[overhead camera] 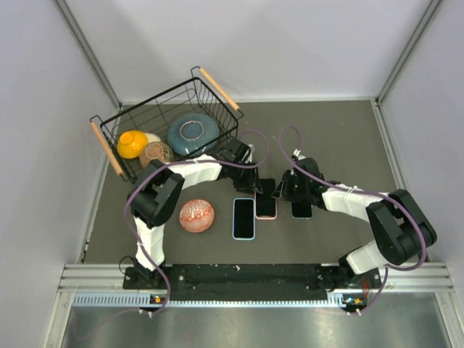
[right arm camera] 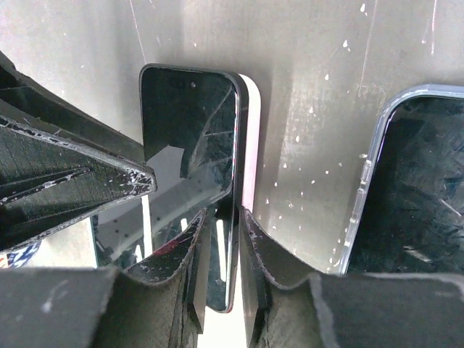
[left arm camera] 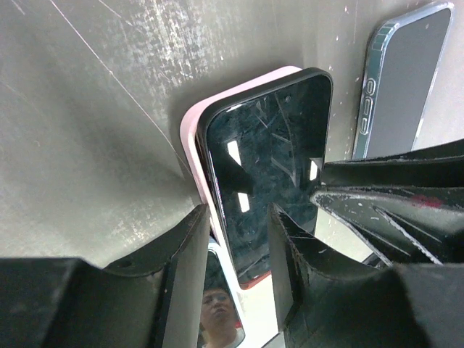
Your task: Put the phone into the phone case
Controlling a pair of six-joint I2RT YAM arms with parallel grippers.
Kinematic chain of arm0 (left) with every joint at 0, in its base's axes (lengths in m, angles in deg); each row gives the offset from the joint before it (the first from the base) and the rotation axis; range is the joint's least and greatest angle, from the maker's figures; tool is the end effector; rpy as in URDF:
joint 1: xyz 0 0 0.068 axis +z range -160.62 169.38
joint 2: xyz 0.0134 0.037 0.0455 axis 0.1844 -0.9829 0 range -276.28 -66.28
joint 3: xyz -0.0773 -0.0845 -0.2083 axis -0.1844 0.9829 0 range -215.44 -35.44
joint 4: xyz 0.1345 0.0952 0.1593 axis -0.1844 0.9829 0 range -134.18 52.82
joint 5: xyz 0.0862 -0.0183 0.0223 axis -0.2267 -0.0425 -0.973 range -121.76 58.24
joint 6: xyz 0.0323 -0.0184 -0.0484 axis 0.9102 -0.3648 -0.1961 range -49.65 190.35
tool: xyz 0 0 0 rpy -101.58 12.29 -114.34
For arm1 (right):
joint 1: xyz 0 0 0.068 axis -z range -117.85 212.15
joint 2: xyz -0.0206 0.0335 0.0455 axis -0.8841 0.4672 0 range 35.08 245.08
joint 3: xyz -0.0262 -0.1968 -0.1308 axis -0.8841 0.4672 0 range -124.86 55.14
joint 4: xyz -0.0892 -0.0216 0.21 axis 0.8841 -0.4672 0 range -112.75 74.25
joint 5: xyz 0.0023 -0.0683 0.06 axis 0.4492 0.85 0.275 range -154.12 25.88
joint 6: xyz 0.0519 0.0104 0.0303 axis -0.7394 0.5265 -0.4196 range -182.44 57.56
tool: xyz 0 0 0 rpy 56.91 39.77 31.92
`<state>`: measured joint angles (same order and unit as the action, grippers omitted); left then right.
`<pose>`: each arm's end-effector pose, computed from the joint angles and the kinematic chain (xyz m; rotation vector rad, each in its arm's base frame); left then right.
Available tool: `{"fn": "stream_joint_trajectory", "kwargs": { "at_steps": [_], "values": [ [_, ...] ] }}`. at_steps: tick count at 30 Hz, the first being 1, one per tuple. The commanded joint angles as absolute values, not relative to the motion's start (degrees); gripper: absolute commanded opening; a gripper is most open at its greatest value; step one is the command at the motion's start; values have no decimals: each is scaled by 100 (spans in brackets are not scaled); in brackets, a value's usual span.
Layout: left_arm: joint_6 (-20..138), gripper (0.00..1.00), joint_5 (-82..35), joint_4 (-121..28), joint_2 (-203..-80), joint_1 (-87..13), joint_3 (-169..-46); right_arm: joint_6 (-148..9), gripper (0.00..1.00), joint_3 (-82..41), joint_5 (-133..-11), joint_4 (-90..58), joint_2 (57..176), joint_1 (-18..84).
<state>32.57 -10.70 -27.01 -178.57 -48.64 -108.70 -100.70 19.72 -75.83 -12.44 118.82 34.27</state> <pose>0.2831 -0.2422 0.1413 0.1611 2.7514 -0.9172 0.2288 0.1314 0.1387 0.1194 2.4794 0.7734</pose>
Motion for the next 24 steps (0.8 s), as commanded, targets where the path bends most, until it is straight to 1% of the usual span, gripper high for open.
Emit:
{"fn": "stream_joint_trajectory", "kwargs": {
  "at_steps": [1, 3, 5, 6, 8, 9, 11, 12, 13, 15, 18, 24],
  "values": [
    [3335, 41, -751, -3169, -17790, -4859, -10743, -9989, 20, 1655, -7608, -1188, 12042, 3209],
    [3344, 41, -759, -3205, -17782, -4859, -10699, -10006, 20, 1647, -7573, -1223, 12024, 3191],
    [3361, 40, -785, -3152, -17782, -4859, -10707, -10041, 24, 1629, -7537, -1399, 11928, 3191],
    [3379, 40, -864, -3100, -17773, -4868, -10707, -10067, 33, 1646, -7476, -1443, 11754, 3191],
    [3397, 39, -943, -2994, -17799, -4859, -10751, -10103, 42, 1673, -7423, -1548, 11533, 3200],
    [3397, 38, -952, -3002, -17808, -4859, -10760, -10103, 48, 1682, -7362, -1566, 11332, 3200],
    [3379, 37, -918, -3011, -17817, -4859, -10743, -10094, 54, 1708, -7370, -1558, 11234, 3217],
    [3370, 36, -883, -3064, -17817, -4859, -10734, -10077, 60, 1725, -7423, -1566, 11233, 3235],
    [3336, 36, -865, -3081, -17826, -4859, -10708, -10059, 62, 1743, -7440, -1566, 11251, 3244],
    [3318, 35, -847, -3099, -17834, -4859, -10699, -10129, 66, 1883, -7511, -1374, 11303, 3244],
    [3326, 34, -847, -3108, -17817, -4859, -10655, -10261, 70, 2042, -7538, -1180, 11426, 3244],
    [3221, 34, -602, -3354, -17755, -4859, -10488, -10410, 73, 2104, -7450, -952, 11707, 3244]
  ]
}}
